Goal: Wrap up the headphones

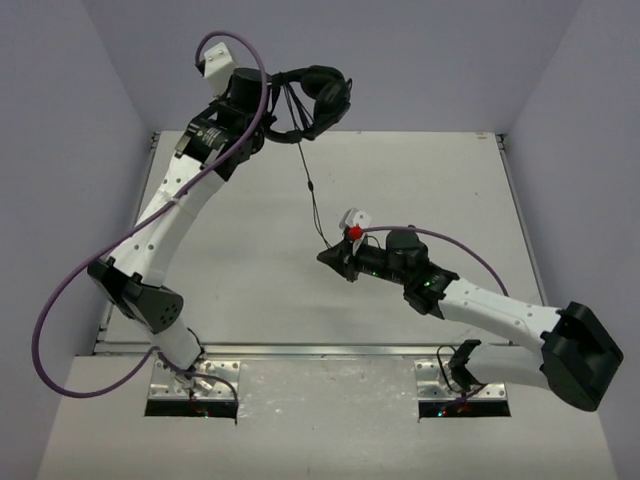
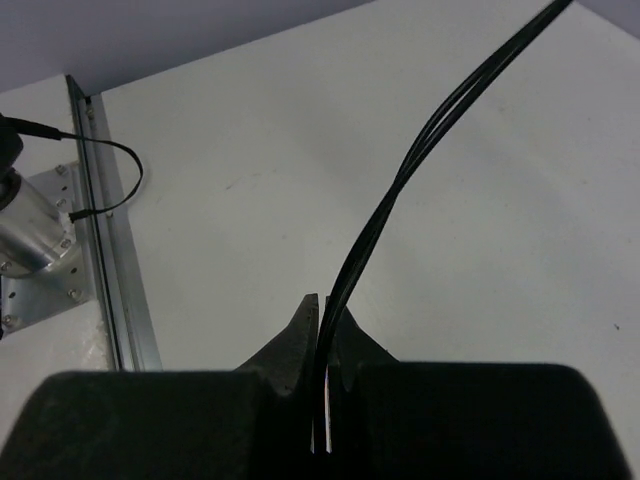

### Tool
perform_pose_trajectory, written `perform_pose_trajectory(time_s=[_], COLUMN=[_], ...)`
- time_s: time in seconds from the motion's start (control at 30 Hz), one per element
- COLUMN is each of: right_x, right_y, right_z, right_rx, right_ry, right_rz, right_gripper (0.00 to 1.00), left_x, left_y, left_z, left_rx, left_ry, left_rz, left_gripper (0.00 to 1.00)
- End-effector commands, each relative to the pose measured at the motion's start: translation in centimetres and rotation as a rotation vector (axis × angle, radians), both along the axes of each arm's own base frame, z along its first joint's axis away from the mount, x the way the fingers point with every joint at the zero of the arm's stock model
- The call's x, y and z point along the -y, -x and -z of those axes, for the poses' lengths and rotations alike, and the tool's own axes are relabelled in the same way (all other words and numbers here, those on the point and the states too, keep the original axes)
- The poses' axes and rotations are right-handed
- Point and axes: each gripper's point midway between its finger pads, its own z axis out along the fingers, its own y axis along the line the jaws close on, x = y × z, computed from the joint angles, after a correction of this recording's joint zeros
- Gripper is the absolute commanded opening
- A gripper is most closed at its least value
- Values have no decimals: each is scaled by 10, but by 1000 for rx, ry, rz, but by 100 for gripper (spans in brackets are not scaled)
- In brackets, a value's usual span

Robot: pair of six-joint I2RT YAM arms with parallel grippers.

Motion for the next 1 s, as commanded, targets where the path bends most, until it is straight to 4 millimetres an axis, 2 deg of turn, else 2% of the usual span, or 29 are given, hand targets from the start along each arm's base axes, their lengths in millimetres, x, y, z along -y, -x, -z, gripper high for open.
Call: perform_pose_trajectory(time_s=[0.0,0.03,0.07,0.1,0.13,0.17,0.2,0.27,0.3,0.33,0.4,0.43,0.5,0.53,0.57,0.6,0.63,0.67,0.7,0.77,0.8,0.83,0.87,0.9,0.93,0.97], right_x=[0,-1,-5,-5,-7,-12,-11,-17,-17,-20,-23,-27,-27,-31,-30,-31,-37,-38,-46,-50,-52,-53,-50,-44,-43,-40], right_y=[16,19,29,33,33,43,46,50,53,52,54,52,48,45,42,39,34,34,31,27,22,17,10,-2,-4,-7], right_z=[-10,-19,-27,-24,-37,-41,-40,-56,-55,-68,-66,-80,-79,-89,-86,-89,-95,-92,-99,-97,-108,-107,-110,-116,-118,-119], right_rx=[73,91,108,116,143,156,182,218,225,243,244,261,274,293,298,305,311,301,301,302,323,327,329,328,327,328], right_ry=[63,59,58,90,87,96,138,143,168,160,210,195,231,228,261,271,276,301,305,346,345,359,363,361,356,359], right_rz=[5,2,-21,-32,-23,-49,-56,-55,-66,-63,-82,-81,-80,-78,-72,-71,-70,-78,-91,-101,-91,-84,-68,-35,-41,-44], right_gripper=[1,1,1,1,1,1,1,1,1,1,1,1,1,1,1,1,1,1,1,1,1,1,1,1,1,1], left_x=[-40,-43,-48,-59,-63,-67,-78,-89,-100,-104,-114,-115,-111,-112,-105,-98,-95,-79,-81,-68,-67,-63,-59,-55,-51,-45], left_y=[-13,-21,-25,-29,-34,-38,-41,-51,-55,-58,-59,-57,-51,-35,-39,-28,-16,-9,2,14,20,22,30,29,31,41], left_z=[-52,-43,-38,-30,-20,-15,-1,18,35,46,57,69,78,98,87,88,92,94,92,103,102,100,113,105,103,115], left_rx=[182,164,156,143,126,121,96,70,38,19,17,6,27,7,98,116,140,140,149,140,150,178,167,229,258,247], left_ry=[76,61,51,22,4,-10,-36,-49,-61,-67,-88,-96,-95,-116,-87,-110,-106,-124,-135,-155,-134,-101,-101,-50,-36,-75], left_rz=[-182,-196,-217,-258,-277,-293,-330,-356,-377,-382,-424,-433,-432,-417,-399,-395,-393,-364,-413,-400,-396,-380,-319,-298,-258,-183], left_gripper=[0,0,0,0,0,0,0,0,0,0,0,0,0,0,0,0,0,0,0,0,0,0,0,0,0,0])
